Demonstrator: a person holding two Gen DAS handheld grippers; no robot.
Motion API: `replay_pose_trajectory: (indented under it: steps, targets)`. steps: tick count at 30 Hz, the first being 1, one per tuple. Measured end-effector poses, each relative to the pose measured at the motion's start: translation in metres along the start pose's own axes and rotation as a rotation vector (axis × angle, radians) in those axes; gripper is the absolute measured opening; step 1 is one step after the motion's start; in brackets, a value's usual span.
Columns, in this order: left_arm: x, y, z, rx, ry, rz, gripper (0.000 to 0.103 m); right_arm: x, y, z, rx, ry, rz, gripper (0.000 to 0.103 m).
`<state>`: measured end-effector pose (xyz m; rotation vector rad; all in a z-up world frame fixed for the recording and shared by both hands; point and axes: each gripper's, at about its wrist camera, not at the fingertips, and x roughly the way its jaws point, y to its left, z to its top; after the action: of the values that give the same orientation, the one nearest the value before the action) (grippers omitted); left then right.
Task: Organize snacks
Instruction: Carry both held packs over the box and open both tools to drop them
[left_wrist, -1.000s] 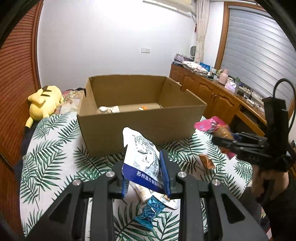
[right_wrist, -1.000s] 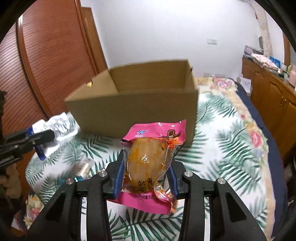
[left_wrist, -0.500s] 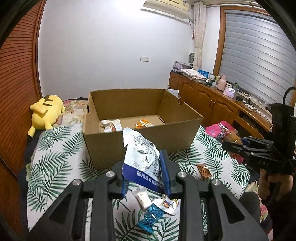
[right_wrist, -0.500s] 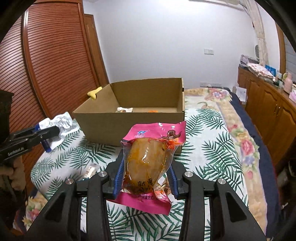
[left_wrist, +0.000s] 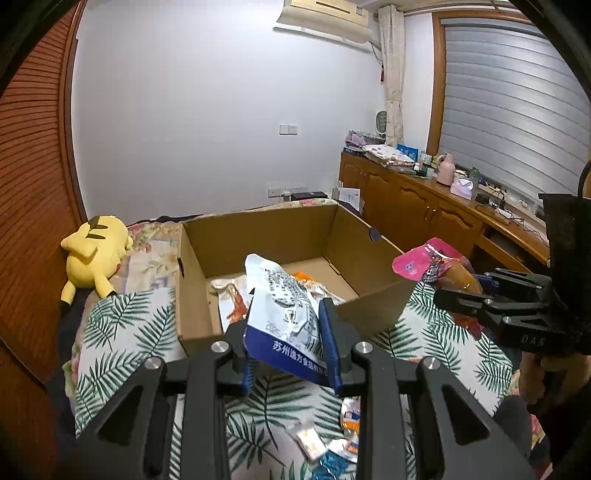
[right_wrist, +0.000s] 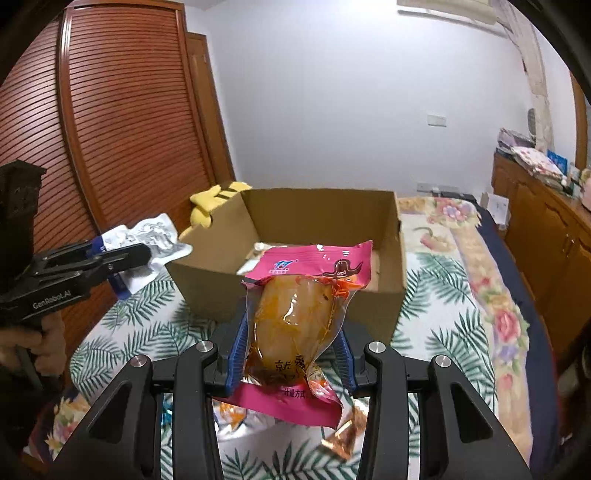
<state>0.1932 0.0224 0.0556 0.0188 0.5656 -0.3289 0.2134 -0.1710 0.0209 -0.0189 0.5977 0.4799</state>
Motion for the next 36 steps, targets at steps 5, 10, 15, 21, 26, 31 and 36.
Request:
replay_pose_trajectory:
  steps: [5, 10, 15, 21, 26, 31, 36]
  targets:
    - [0.016, 0.006, 0.013, 0.010, -0.003, -0.002, 0.028, 0.013, 0.002, 0.015, -0.025, -0.001, 0.005, 0.041]
    - [0.035, 0.010, 0.024, 0.010, -0.001, -0.001, 0.028, 0.032, 0.001, 0.028, -0.039, 0.007, 0.013, 0.041]
    - [0.051, 0.013, 0.032, -0.014, 0.015, -0.019, 0.028, 0.051, -0.004, 0.037, -0.034, 0.022, 0.026, 0.041]
    - [0.071, 0.013, 0.032, 0.004, 0.041, -0.027, 0.028, 0.066, -0.017, 0.041, -0.013, 0.033, 0.029, 0.041]
    - [0.087, 0.015, 0.038, 0.004, 0.054, -0.029, 0.028, 0.083, -0.020, 0.044, -0.023, 0.052, 0.018, 0.041]
    - [0.108, 0.014, 0.038, 0.014, 0.085, -0.018, 0.028, 0.105, -0.023, 0.048, -0.012, 0.076, 0.015, 0.041]
    - [0.122, 0.014, 0.034, 0.013, 0.110, -0.016, 0.028, 0.126, -0.024, 0.043, -0.016, 0.108, 0.013, 0.041]
